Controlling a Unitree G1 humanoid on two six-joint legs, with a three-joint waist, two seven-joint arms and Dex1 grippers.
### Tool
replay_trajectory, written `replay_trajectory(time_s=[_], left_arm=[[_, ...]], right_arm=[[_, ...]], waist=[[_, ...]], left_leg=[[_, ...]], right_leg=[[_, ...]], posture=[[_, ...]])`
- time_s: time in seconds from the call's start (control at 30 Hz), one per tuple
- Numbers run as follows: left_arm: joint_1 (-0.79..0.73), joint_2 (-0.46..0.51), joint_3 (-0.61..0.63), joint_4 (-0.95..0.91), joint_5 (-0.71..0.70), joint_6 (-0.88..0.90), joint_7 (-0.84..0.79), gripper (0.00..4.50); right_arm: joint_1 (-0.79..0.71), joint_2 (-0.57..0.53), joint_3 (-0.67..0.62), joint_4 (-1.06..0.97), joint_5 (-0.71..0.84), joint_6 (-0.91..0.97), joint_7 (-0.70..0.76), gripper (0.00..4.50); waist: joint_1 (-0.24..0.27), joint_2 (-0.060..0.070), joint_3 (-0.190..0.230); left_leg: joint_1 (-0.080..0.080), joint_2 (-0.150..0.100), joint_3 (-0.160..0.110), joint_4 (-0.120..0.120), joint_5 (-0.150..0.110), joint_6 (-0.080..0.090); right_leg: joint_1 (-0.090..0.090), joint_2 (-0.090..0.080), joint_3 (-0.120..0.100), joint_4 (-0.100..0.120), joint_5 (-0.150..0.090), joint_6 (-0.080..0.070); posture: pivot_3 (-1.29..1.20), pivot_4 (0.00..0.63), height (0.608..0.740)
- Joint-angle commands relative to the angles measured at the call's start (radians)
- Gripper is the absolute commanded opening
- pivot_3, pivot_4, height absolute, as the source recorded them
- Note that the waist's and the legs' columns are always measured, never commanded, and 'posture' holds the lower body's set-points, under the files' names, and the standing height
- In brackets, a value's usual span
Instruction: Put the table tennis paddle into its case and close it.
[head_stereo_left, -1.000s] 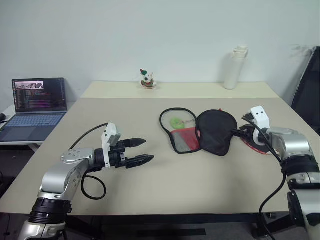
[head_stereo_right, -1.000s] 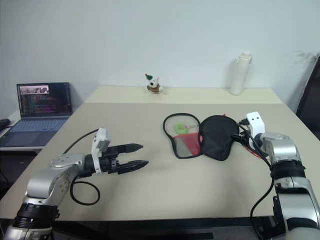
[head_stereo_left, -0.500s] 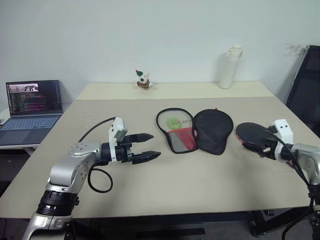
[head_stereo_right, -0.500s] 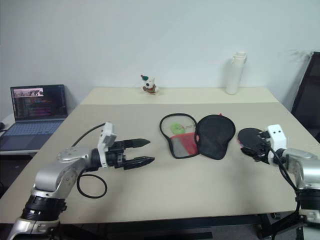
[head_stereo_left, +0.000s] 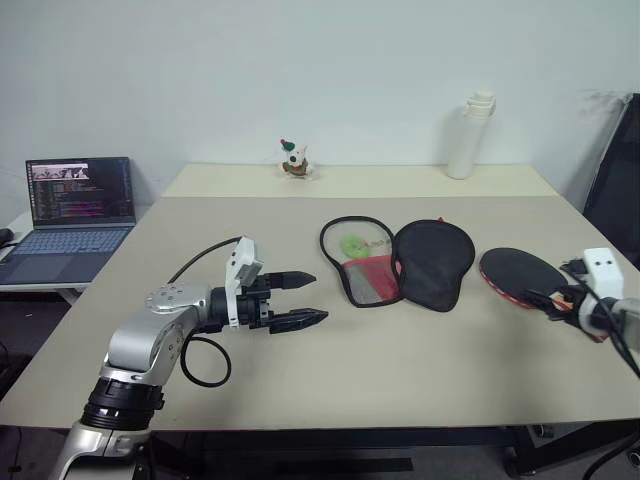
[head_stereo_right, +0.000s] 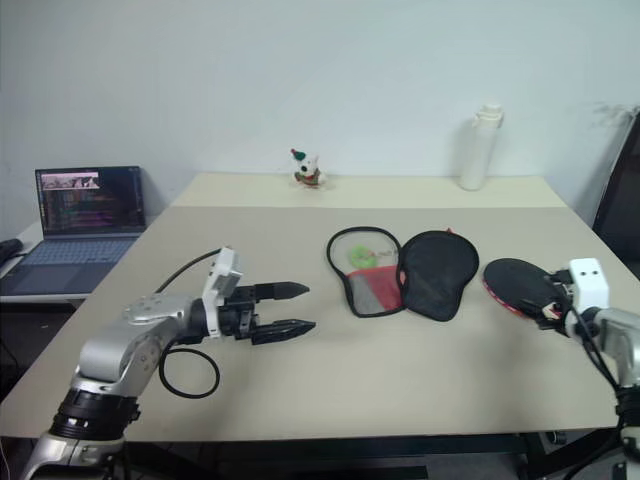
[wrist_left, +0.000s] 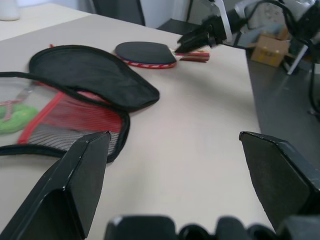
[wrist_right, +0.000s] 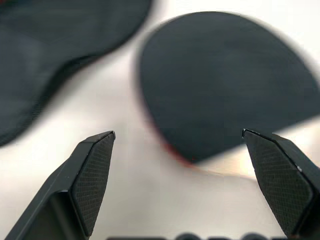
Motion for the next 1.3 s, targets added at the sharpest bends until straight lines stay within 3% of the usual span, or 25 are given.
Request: replay_trajectory(time_s=[0.03, 0.23, 0.43, 0.83, 0.93, 1.2, 1.23, 1.3], left_arm=[[-0.028, -0.004, -0.004, -0.052, -0.007, -0.013, -0.015, 4.5], [-0.058, 0.015, -0.041, -0.065, 0.016, -0.046, -0.074, 4.5], [-0.104, 0.001, -0.07, -0.044, 0.032, -0.068, -0.105, 4.5], [-0.076, 0.01, -0.06, -0.052, 0.036, -0.066, -0.107, 4.5], [-0.074, 0.014, -0.057, -0.05, 0.037, -0.068, -0.108, 4.5], [-0.053, 0.021, -0.046, -0.052, 0.034, -0.077, -0.103, 4.5], [-0.051, 0.021, -0.046, -0.054, 0.033, -0.076, -0.101, 4.5], [-0.045, 0.023, -0.044, -0.057, 0.031, -0.077, -0.1, 4.5]], right_arm=[[-0.049, -0.062, 0.037, 0.133, -0.045, -0.082, 0.066, 4.48], [-0.188, -0.107, 0.136, 0.411, -0.131, -0.18, 0.16, 4.48], [-0.326, -0.076, 0.221, 0.631, -0.233, -0.313, 0.173, 4.48], [-0.368, -0.022, 0.263, 0.8, -0.314, -0.408, 0.157, 4.48], [-0.378, -0.015, 0.249, 0.809, -0.309, -0.399, 0.163, 3.92], [-0.386, -0.012, 0.244, 0.766, -0.286, -0.289, 0.266, 1.28], [-0.384, -0.013, 0.242, 0.758, -0.285, -0.277, 0.269, 1.04], [-0.378, -0.011, 0.226, 0.716, -0.27, -0.22, 0.258, 1.01]], waist=[[-0.005, 0.0, 0.0], [-0.013, 0.0, 0.0], [-0.012, 0.0, 0.0], [-0.013, 0.0, 0.0], [-0.013, 0.0, 0.0], [-0.014, 0.0, 0.0], [-0.014, 0.0, 0.0], [-0.014, 0.0, 0.0]], left_leg=[[0.0, 0.0, 0.0, 0.0, 0.0, 0.0], [0.001, 0.0, 0.002, 0.0, 0.0, 0.0], [0.001, 0.0, 0.003, 0.0, 0.0, 0.0], [0.004, 0.0, 0.005, 0.0, 0.0, 0.0], [0.004, 0.0, 0.005, 0.0, 0.0, 0.0], [0.005, 0.0, 0.006, 0.0, 0.0, 0.0], [0.005, 0.0, 0.006, 0.0, 0.0, 0.0], [0.006, 0.0, 0.006, 0.0, 0.0, 0.0]], right_leg=[[0.0, 0.0, 0.0, 0.0, 0.0, 0.0], [0.0, 0.001, 0.003, 0.001, 0.0, 0.0], [0.0, 0.001, 0.005, 0.0, 0.0, 0.0], [0.0, 0.001, 0.015, 0.001, 0.003, 0.0], [0.0, 0.001, 0.015, 0.001, 0.003, 0.0], [0.0, 0.002, 0.017, 0.001, 0.003, 0.0], [0.0, 0.003, 0.017, 0.001, 0.003, 0.0], [0.0, 0.003, 0.017, 0.001, 0.003, 0.0]], posture=[[0.0, 0.15, 0.74], [0.0, 0.15, 0.74], [0.0, 0.15, 0.74], [0.0, 0.15, 0.74], [0.0, 0.15, 0.74], [0.0, 0.15, 0.74], [0.0, 0.15, 0.74], [0.0, 0.15, 0.74]])
